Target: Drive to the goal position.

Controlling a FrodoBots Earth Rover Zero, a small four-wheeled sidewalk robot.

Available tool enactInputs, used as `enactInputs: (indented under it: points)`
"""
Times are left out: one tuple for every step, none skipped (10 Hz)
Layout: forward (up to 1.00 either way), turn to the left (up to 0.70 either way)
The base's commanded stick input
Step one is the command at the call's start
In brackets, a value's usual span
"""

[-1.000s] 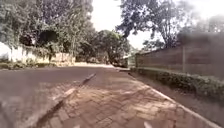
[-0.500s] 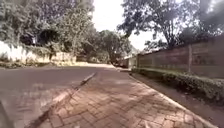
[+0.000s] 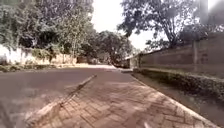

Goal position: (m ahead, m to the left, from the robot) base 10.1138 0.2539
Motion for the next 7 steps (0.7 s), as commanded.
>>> enactInputs:
  points:
    - [0.7, 0.0]
    - [0.7, 0.0]
    - [0.7, 0.0]
    - [0.7, 0.0]
    - [0.7, 0.0]
    - [0.7, 0.0]
    - [0.7, 0.0]
